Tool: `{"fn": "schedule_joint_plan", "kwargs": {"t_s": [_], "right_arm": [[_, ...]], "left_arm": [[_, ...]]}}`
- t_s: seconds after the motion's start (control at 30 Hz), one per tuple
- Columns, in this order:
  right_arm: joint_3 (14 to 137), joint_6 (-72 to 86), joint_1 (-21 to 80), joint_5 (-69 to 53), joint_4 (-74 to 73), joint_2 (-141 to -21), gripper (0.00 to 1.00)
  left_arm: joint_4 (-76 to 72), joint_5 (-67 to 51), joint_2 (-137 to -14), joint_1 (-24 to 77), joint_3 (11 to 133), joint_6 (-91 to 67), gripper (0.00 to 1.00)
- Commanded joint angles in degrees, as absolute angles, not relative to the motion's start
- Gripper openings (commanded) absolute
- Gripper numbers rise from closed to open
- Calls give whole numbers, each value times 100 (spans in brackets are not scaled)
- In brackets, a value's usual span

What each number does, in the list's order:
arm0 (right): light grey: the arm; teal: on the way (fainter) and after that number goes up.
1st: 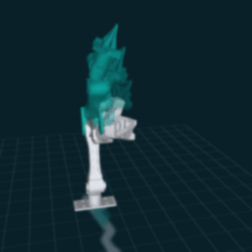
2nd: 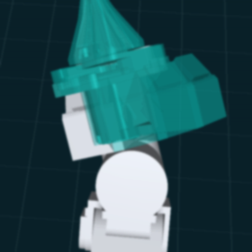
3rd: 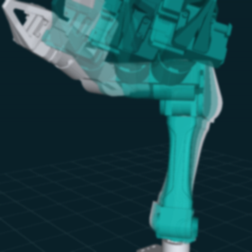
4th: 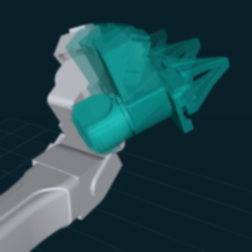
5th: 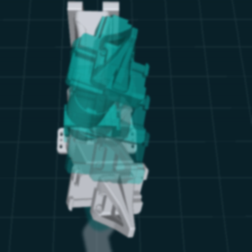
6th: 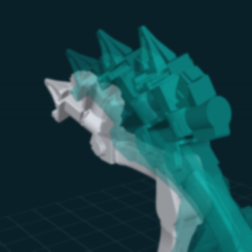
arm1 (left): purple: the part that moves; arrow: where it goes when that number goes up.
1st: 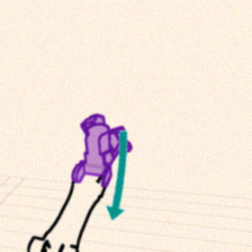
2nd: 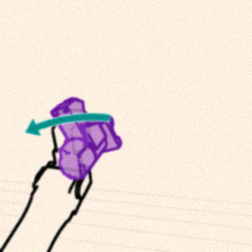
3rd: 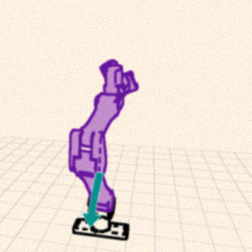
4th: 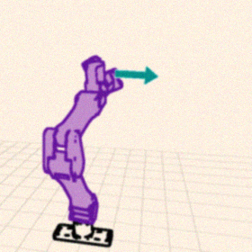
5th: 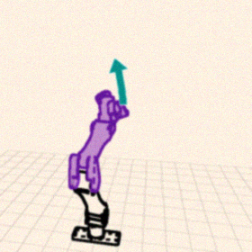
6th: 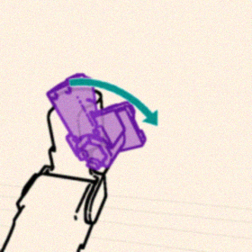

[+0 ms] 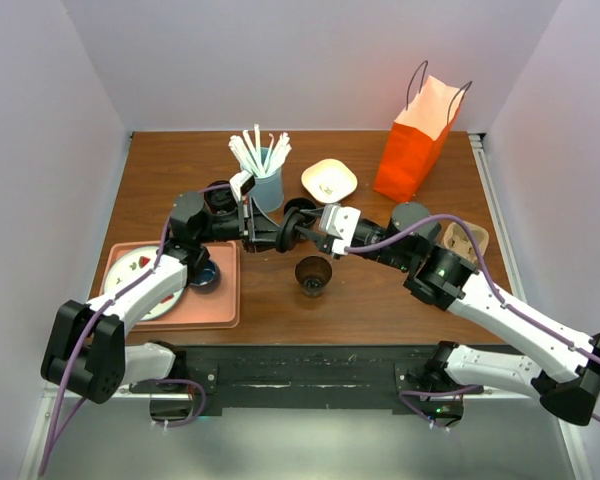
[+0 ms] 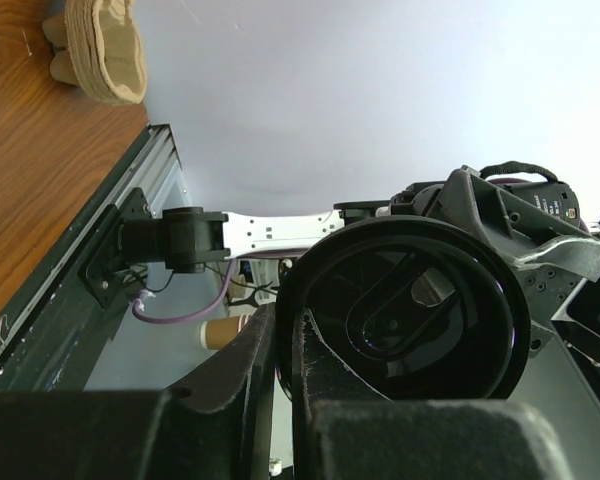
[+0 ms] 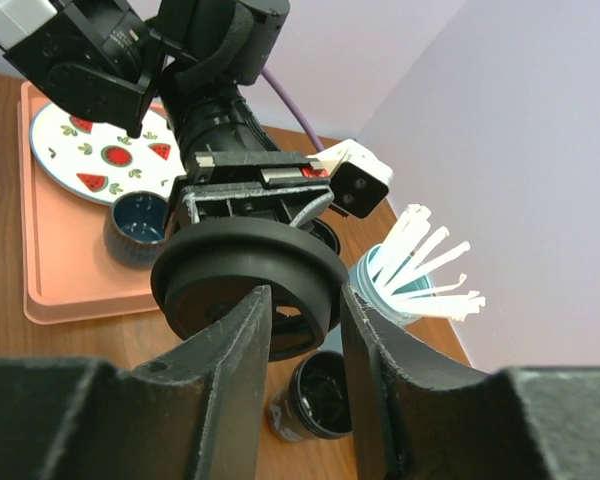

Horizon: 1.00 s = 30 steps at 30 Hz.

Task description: Pack the takeout coffee

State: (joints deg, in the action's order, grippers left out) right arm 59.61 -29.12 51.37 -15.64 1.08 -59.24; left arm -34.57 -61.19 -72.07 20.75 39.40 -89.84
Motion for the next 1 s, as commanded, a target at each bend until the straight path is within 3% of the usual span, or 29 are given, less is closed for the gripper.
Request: {"fn": "schedule_joint_plan", "kwargs": {"t_s": [0.0,0.37,0.6,0.97], "right_arm": [[5924,-3164,5168,-1371,71,-5757,36],[5950,-3322,5168,-1310,-88,-5818,35],[5924,-3357,5168,-1301,-70,-5810,25],[5950,-3700,5168,-1187,-316,-5792,29]], "left_arm": [[-3551,-6284,-7084,2127,3929,-9026,1],[-3568,-6311,-7110,2215,4008,-9088,1],[-3560,-6319,-7093,2267,4043,-9123,1],[-2936,-6354,-6987,2303,4034,-8807,1]]}}
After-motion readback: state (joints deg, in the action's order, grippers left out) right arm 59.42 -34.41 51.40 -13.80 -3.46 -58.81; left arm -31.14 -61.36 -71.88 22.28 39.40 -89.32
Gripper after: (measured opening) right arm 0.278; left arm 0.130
